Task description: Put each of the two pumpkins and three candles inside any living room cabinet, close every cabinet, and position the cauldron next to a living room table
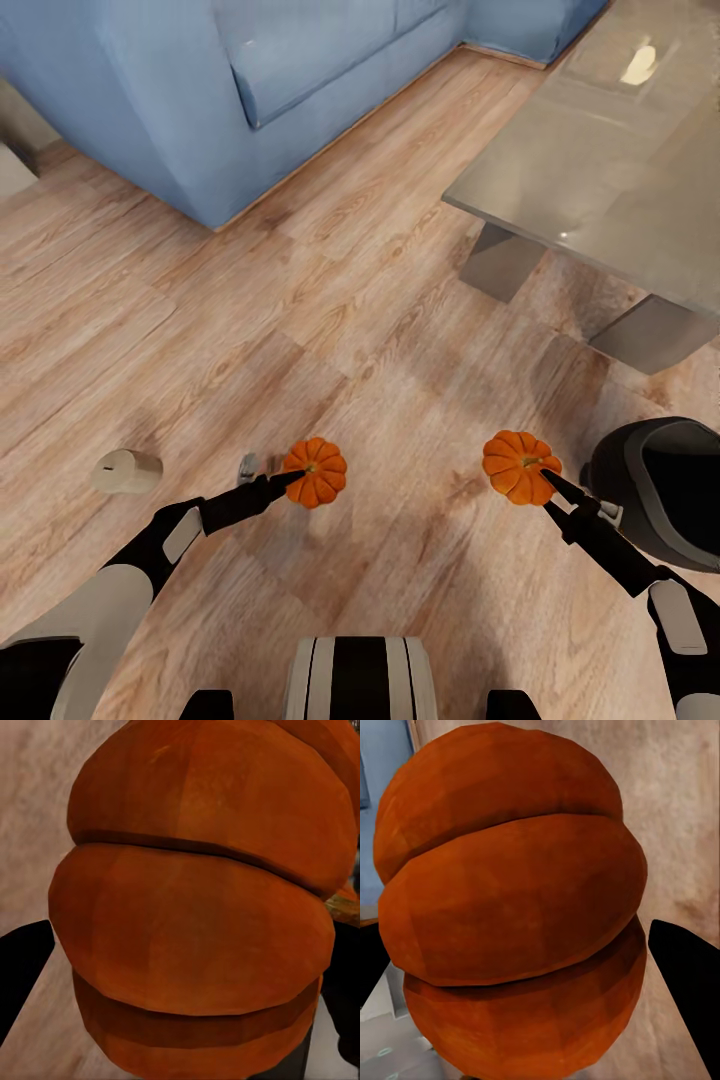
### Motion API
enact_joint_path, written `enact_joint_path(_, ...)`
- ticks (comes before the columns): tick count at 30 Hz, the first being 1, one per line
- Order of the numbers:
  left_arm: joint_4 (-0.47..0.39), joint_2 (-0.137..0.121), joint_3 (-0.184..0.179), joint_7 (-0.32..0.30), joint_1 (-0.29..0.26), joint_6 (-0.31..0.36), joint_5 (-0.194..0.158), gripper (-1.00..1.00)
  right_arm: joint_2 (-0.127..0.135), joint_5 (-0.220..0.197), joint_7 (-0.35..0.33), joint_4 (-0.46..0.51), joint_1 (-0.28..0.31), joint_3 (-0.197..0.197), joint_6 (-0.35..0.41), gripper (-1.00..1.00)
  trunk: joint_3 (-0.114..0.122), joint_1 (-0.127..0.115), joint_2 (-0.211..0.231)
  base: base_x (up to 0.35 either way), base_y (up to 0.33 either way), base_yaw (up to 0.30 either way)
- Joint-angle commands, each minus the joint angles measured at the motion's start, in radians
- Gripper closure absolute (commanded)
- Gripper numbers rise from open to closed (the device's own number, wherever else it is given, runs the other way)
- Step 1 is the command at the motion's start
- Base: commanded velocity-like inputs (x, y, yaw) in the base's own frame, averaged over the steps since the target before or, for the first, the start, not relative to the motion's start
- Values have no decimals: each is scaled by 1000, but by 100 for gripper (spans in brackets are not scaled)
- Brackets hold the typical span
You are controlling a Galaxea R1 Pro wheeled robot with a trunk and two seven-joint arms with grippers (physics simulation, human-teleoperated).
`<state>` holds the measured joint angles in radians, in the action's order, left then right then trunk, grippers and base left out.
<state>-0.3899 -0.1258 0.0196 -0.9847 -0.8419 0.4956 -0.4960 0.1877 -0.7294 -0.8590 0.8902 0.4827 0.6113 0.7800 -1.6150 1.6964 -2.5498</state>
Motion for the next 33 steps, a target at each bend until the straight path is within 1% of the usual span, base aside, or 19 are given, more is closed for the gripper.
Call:
enact_joint_path(1,-2,0,2,0,0,8,1,100,0,-1,-2,0,1,1,5,100,3,-1,0,0,0,0)
enact_joint_path(6,-22,-1,2,-4,0,28,1,100,-3,-1,-2,0,1,3,4,100,23,-3,1,0,0,0)
enact_joint_path(14,-31,0,2,-5,0,39,0,100,-1,-1,-2,0,1,4,4,100,54,-6,3,0,0,0)
enact_joint_path(17,-33,-1,2,-6,1,40,0,100,-1,-1,-2,0,1,4,4,100,54,-6,3,0,0,0)
enact_joint_path(21,-38,-1,2,-24,2,40,0,100,-1,-1,-2,-1,1,5,4,100,54,-6,3,39,0,0)
enact_joint_path(26,-87,-1,2,-45,8,40,0,100,-1,0,-2,-1,1,5,4,100,54,-6,3,6,0,0)
enact_joint_path(28,-113,-2,2,-48,9,46,0,100,-1,0,-2,-1,1,5,4,100,54,-6,3,-125,0,0)
enact_joint_path(33,-139,-2,2,-50,10,53,0,100,-2,0,-2,-1,1,5,4,100,54,-6,3,-242,0,-5)
